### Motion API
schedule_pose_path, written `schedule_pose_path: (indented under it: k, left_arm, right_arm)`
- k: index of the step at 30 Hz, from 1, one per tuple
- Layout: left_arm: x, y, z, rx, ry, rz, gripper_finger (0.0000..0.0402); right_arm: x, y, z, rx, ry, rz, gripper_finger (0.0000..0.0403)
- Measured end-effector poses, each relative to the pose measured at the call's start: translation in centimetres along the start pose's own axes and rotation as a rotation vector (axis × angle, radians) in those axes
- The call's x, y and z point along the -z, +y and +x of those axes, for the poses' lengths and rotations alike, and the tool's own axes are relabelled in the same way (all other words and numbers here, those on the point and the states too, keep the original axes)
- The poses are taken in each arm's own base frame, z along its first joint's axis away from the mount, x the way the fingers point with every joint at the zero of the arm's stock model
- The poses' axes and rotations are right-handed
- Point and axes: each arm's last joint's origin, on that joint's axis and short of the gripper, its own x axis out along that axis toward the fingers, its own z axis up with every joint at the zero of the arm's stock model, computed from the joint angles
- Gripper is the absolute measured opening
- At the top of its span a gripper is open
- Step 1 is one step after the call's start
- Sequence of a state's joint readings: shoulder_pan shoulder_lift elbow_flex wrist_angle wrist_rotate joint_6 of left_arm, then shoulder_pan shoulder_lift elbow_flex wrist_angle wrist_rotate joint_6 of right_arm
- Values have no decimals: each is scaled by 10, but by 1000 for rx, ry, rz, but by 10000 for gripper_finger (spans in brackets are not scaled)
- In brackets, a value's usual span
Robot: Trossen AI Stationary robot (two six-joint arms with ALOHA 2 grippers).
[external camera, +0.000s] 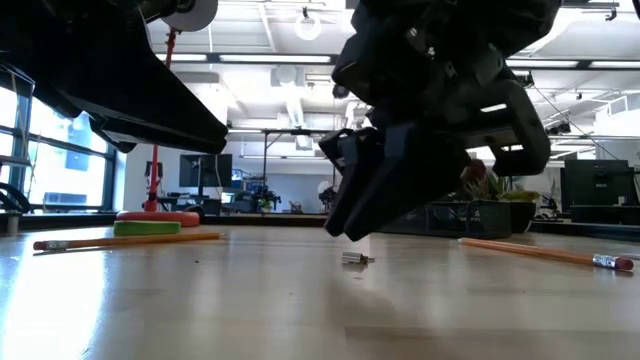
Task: Pick and place office supplies into organizer
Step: Put the light green binder clip into the black desk organizer
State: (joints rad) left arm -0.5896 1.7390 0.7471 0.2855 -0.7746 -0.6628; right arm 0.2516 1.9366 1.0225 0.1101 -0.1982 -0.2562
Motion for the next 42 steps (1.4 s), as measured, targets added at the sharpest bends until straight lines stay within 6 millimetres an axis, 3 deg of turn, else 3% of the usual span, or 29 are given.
schedule_pose_path:
  k: [14, 19, 42]
  left_arm:
    - [0, 0, 0, 0, 0, 0, 92]
    - [0, 0, 0, 7, 5, 0, 92]
    - [0, -1, 0, 13, 10, 0, 92]
  right_arm:
    - [1, -5, -1, -4, -3, 4, 126]
    - [8, -6, 7, -8, 14, 9, 139]
    - [20, -8, 14, -67, 71, 56, 114]
